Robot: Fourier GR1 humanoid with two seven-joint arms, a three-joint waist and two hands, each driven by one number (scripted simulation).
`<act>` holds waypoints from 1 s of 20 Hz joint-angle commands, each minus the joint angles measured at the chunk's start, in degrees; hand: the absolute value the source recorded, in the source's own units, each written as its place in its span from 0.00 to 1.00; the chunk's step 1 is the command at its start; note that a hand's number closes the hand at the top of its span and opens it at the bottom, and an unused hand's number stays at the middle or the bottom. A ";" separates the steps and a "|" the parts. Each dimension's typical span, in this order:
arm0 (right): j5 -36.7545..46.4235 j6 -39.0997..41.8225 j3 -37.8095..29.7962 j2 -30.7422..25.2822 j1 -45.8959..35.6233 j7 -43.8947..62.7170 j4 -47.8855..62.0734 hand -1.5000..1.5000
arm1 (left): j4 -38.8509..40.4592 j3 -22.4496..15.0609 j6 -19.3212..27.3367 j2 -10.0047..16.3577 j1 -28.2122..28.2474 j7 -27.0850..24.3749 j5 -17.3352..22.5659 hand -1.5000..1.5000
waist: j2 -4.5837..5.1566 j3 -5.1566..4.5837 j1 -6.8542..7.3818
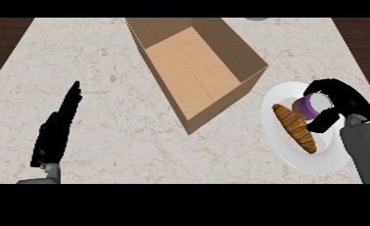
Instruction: Pick the can from the plate and place it in the cardboard box
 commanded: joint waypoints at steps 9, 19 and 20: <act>12.37 -8.88 6.75 3.73 1.28 1.09 -5.06 1.00 | 4.31 2.37 -1.34 -0.01 -0.69 -3.41 0.11 0.50 | 0.22 0.28 -0.12; 16.90 -4.63 7.54 5.04 5.32 9.89 -26.77 1.00 | -2.74 1.63 -1.02 -0.68 0.98 1.39 -1.89 0.50 | 0.00 0.28 -0.36; 12.64 -2.64 4.40 2.37 6.24 5.78 -28.72 1.00 | 0.02 1.02 -0.28 -2.11 -1.37 1.10 -2.19 0.50 | 0.04 0.28 -0.65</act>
